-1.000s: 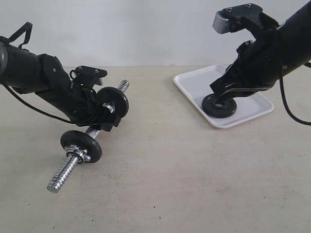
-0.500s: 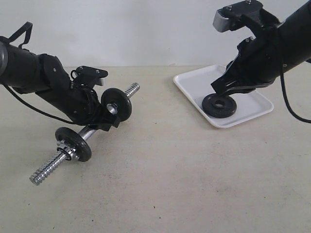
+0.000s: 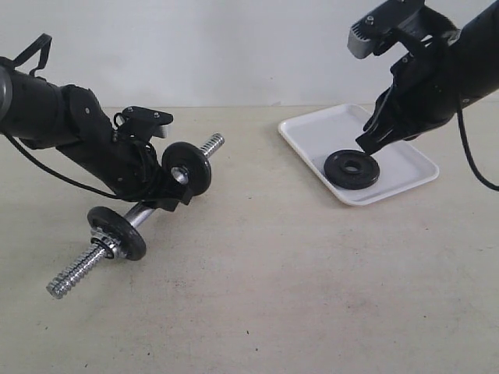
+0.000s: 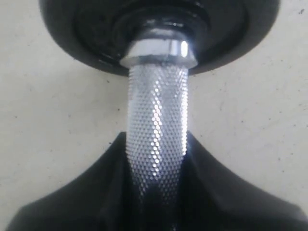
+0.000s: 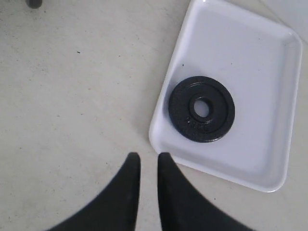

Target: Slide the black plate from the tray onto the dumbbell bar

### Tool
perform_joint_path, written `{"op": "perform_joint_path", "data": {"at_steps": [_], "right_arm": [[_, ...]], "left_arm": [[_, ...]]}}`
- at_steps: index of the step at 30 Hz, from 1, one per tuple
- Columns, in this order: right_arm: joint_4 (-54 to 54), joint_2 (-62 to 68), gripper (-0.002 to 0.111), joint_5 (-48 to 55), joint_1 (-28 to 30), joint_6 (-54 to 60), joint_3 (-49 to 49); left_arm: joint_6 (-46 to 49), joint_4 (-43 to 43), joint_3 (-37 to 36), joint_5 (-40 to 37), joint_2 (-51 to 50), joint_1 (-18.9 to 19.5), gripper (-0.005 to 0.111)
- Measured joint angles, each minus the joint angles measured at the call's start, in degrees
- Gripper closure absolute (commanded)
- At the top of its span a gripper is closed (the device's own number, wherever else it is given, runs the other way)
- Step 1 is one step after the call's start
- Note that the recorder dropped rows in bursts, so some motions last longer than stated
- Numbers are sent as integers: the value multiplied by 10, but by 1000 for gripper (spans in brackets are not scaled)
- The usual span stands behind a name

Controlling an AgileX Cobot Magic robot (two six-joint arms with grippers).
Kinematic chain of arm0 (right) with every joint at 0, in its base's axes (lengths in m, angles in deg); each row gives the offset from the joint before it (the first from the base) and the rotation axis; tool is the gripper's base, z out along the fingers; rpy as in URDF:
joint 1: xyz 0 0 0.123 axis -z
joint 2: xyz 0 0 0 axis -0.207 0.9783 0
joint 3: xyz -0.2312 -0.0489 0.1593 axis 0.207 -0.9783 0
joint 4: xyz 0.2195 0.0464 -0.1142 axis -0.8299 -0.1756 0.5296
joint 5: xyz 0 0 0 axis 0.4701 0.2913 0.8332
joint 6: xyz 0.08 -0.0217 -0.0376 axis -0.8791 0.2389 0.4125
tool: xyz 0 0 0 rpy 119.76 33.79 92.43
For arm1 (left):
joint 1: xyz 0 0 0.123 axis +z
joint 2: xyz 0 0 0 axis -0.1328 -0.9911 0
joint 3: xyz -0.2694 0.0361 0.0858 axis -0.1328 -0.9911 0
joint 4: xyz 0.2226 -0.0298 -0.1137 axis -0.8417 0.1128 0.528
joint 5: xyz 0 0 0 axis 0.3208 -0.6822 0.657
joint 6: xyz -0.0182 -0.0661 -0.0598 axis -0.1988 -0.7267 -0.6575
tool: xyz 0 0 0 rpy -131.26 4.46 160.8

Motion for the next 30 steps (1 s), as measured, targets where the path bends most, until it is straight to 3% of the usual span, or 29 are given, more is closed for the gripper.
{"op": "perform_joint_path", "data": {"at_steps": [5, 10, 16, 23, 28, 30], "right_arm": [[7, 57, 58, -29, 0, 0, 0], [21, 132, 43, -78, 0, -23, 0], [114, 187, 42, -142, 0, -106, 30], [131, 192, 42, -224, 0, -154, 47], [131, 192, 58, -193, 0, -214, 65], [131, 199, 56, -135, 4, -242, 104]], "left_arm": [[1, 9, 0, -19, 1, 0, 102], [2, 13, 2, -36, 3, 0, 102], [4, 13, 2, -63, 10, 0, 102], [7, 8, -7, -93, 26, 0, 102], [7, 5, -7, -104, 30, 0, 102], [7, 5, -7, -105, 30, 0, 102]]}}
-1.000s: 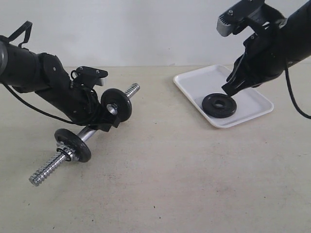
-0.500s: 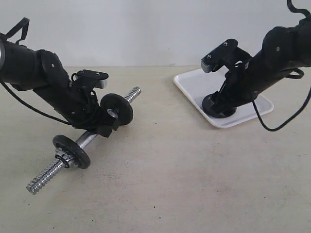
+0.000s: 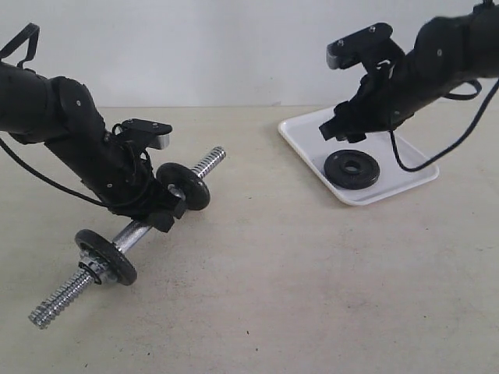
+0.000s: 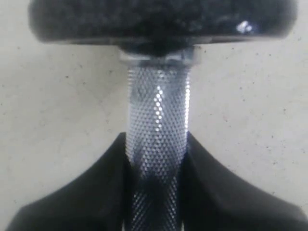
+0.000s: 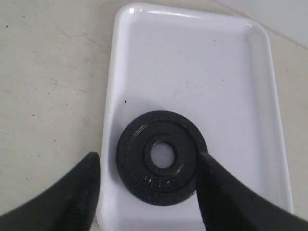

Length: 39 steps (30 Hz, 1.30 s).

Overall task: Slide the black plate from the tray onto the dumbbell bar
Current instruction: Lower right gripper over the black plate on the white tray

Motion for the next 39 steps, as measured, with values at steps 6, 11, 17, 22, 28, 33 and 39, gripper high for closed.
{"op": "perform_joint_path", "data": {"at_steps": [6, 11, 17, 22, 28, 33, 39], "right_arm": [[3, 49, 36, 231, 18, -29, 170], [6, 116, 36, 372, 20, -35, 280], [11, 175, 28, 419, 20, -35, 302], [29, 206, 18, 421, 20, -35, 302], [44, 208, 18, 393, 20, -37, 306], [46, 208, 18, 348, 20, -37, 307], [46, 222, 18, 324, 20, -37, 307]], "left_arm": [[0, 1, 0, -7, 0, 0, 102], [0, 1, 0, -21, 1, 0, 102], [0, 1, 0, -30, 2, 0, 102], [0, 1, 0, -32, 3, 0, 102], [0, 1, 0, -32, 3, 0, 102], [0, 1, 0, -32, 3, 0, 102], [0, 1, 0, -32, 3, 0, 102]]}}
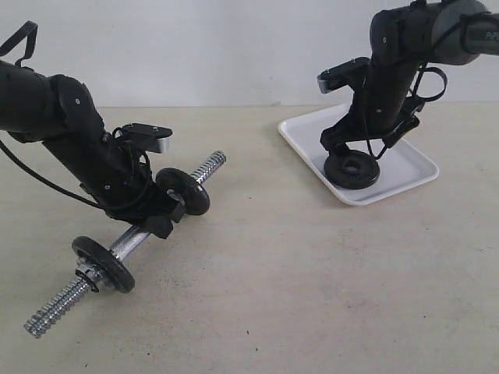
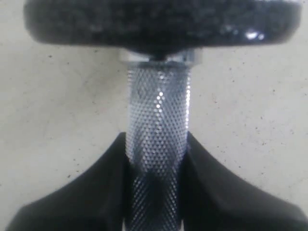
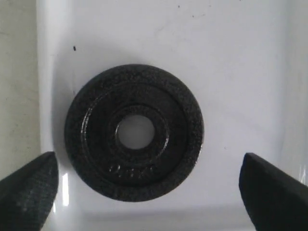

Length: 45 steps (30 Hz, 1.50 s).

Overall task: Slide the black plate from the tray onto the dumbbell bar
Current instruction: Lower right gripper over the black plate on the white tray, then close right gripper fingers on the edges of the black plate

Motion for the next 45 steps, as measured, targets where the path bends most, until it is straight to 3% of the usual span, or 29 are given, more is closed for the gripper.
{"op": "perform_joint_path", "data": {"at_steps": [20, 24, 35, 45], "right_arm": [[-58, 22, 18, -118, 0, -38, 0], [-64, 26, 18, -76, 0, -84, 13], [-46, 119, 18, 131, 0, -102, 213], [-46, 142, 18, 159, 16, -102, 222]], "left_arm": [[0, 0, 0, 0, 0, 0, 102], [0, 2, 0, 0, 0, 0, 102], [0, 8, 0, -4, 1, 0, 102], [3, 11, 0, -7, 1, 0, 102]]}}
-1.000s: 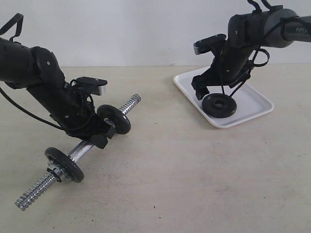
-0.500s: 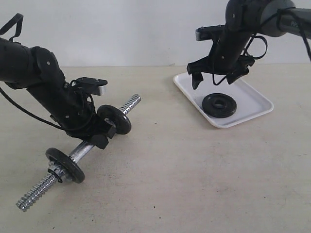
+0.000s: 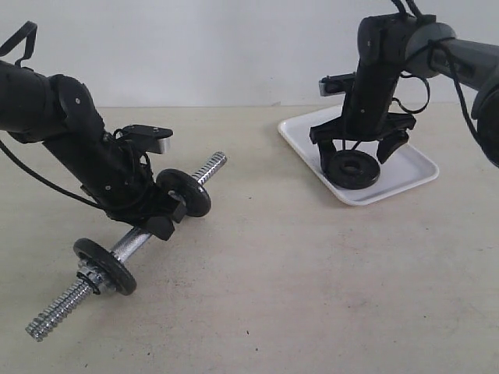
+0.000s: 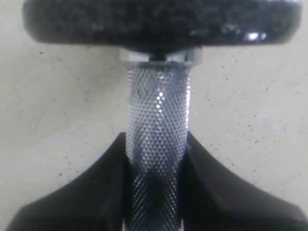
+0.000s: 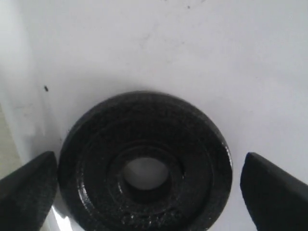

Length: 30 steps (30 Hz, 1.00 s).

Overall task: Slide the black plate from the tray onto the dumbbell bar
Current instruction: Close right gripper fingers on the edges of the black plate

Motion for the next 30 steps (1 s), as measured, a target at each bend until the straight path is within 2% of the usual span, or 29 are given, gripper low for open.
{"op": "perform_joint_path", "data": {"at_steps": [15, 30], "right_arm": [[-62, 0, 18, 0, 20, 0, 0], [-43, 12, 18, 0, 20, 0, 0]], "left_arm": [[2, 0, 0, 0, 0, 0, 102], [3, 0, 0, 0, 0, 0, 102]]}}
